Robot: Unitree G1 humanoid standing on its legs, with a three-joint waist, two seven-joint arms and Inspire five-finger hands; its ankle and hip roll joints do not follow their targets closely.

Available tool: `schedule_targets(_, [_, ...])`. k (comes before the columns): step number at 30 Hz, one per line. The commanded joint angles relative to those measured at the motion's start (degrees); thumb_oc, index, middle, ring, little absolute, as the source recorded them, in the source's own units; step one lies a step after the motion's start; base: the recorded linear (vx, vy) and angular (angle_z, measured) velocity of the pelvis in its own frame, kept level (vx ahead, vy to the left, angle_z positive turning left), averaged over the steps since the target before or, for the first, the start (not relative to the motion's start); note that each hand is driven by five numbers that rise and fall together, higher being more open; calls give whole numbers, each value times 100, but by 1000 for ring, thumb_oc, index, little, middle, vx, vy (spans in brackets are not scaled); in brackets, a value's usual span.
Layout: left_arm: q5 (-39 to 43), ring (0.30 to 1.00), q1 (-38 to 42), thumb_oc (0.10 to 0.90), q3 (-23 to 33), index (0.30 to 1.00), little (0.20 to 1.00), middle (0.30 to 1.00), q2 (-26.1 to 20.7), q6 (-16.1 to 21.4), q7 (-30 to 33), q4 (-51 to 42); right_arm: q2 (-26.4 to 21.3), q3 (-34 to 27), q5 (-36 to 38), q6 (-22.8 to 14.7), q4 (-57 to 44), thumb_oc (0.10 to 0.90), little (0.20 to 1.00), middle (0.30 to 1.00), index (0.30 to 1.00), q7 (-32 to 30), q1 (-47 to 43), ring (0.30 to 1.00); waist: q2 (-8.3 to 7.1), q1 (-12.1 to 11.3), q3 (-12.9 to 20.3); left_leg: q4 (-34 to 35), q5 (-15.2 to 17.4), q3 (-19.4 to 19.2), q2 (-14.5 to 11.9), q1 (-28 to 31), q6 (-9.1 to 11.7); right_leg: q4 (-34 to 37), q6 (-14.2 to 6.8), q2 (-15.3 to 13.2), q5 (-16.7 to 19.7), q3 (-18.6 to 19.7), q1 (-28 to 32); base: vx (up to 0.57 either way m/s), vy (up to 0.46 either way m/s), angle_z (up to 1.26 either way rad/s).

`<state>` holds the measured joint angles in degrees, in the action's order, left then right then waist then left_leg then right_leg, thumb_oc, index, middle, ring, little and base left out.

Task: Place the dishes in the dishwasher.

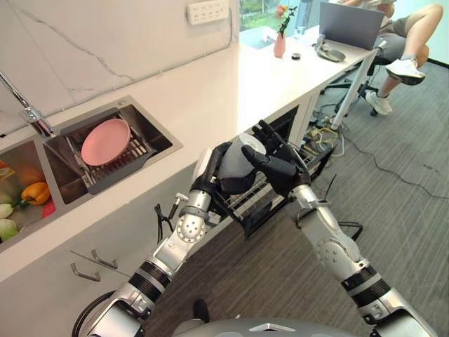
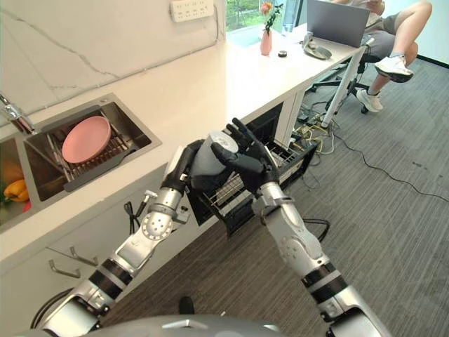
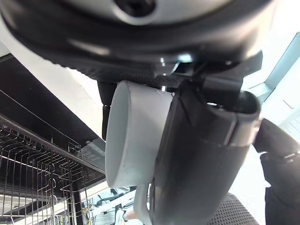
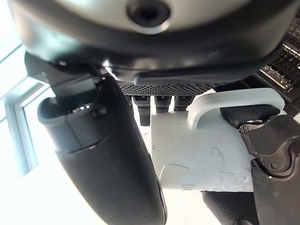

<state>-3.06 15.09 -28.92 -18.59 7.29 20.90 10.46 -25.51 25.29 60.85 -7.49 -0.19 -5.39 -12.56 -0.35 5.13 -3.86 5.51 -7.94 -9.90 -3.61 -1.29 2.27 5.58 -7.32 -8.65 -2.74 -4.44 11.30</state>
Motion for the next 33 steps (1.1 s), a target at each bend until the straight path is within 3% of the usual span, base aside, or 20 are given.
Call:
schedule_targets(1, [-359, 300, 1232, 400, -209, 300, 300, 300, -74, 456, 85, -109, -229, 5, -203, -31, -266, 800, 900, 900, 900, 273, -1074, 900, -139, -132, 207, -51, 1054, -30, 193, 767, 96, -101, -163, 96, 214, 148, -481, 0, 0, 0])
schedule_targets(6, [-427, 300, 1301, 400, -280, 300, 300, 300, -252, 447, 9, -151, -950, 384, -217, 201, -274, 800, 900, 900, 900, 415, -1471, 900, -158, -126, 190, -51, 1042, -37, 188, 752, 110, -103, -173, 91, 236, 161, -493, 0, 0, 0])
schedule_targets(11, [-472, 300, 1361, 400, -307, 300, 300, 300, -340, 424, -26, -166, -1214, 478, -161, 235, -265, 800, 900, 900, 900, 443, -1671, 900, -158, -116, 183, -51, 1039, -42, 187, 732, 115, -97, -180, 94, 241, 178, -520, 0, 0, 0])
schedule_targets(14, [-477, 300, 1401, 400, -307, 300, 300, 300, -365, 421, -12, -228, -1142, 521, -177, 220, -238, 800, 900, 900, 900, 412, -1783, 900, -149, -123, 174, -51, 1039, -40, 185, 725, 116, -86, -187, 91, 249, 190, -534, 0, 0, 0])
schedule_targets(15, [-471, 300, 1422, 400, -317, 300, 300, 300, -349, 416, -1, -223, -1062, 509, -182, 200, -229, 595, 592, 592, 592, 401, -1793, 592, -144, -118, 169, -51, 1040, -39, 185, 719, 113, -85, -189, 89, 249, 194, -542, 0, 0, 0])
schedule_targets(16, [-471, 300, 1422, 400, -317, 300, 300, 300, -349, 416, -1, -223, -1062, 509, -182, 200, -229, 595, 592, 592, 592, 401, -1793, 592, -144, -118, 169, -51, 1040, -39, 185, 719, 113, -85, -189, 89, 249, 194, -542, 0, 0, 0])
schedule_targets(17, [-471, 300, 1424, 400, -318, 300, 300, 300, -350, 417, 0, -222, -1060, 509, -183, 199, -228, 551, 526, 526, 526, 402, -1794, 526, -145, -118, 169, -51, 1039, -39, 186, 718, 113, -85, -189, 89, 249, 194, -543, 0, 0, 0])
schedule_targets(18, [-429, 300, 1457, 400, -300, 300, 300, 300, -274, 413, 35, -224, -693, 353, -353, 77, -206, 400, 300, 300, 300, 295, -1716, 300, -117, -114, 155, -51, 1042, -38, 191, 709, 100, -84, -192, 87, 246, 202, -549, 0, 0, 0])
schedule_targets(20, [-429, 300, 1457, 400, -300, 300, 300, 300, -274, 413, 35, -224, -693, 353, -353, 77, -206, 400, 300, 300, 300, 295, -1716, 300, -117, -114, 155, -51, 1042, -38, 191, 709, 100, -84, -192, 87, 246, 203, -549, 0, 0, 0])
schedule_targets(23, [-368, 300, 1442, 400, -308, 300, 300, 300, -141, 415, 127, -199, -20, 66, -773, -148, -80, 400, 300, 300, 300, -11, -1502, 300, -78, -107, 146, -51, 1057, -36, 195, 709, 77, -89, -189, 82, 235, 211, -559, 0, 0, 0])
schedule_targets(30, [-437, 300, 1336, 400, -346, 300, 300, 300, -47, 443, 354, -136, 687, -399, -1754, -572, 1, 400, 300, 300, 300, -726, -1218, 300, -20, -99, 128, -51, 1088, -12, 224, 751, 29, -104, -188, 80, 199, 186, -526, 0, 0, 0])
schedule_targets(32, [-427, 599, 1248, 599, -338, 599, 599, 599, -32, 462, 460, -127, 839, -607, -2287, -716, -21, 400, 300, 300, 300, -1116, -1160, 300, 4, -101, 122, -51, 1102, 3, 237, 770, 11, -109, -184, 76, 186, 169, -510, 0, 0, 0])
schedule_targets(33, [-425, 900, 1219, 800, -340, 900, 900, 900, -27, 471, 499, -130, 888, -704, -2467, -750, -50, 400, 300, 300, 300, -1281, -1126, 300, 14, -103, 121, -51, 1108, 12, 240, 778, 4, -108, -183, 74, 179, 160, -502, 0, 0, 0])
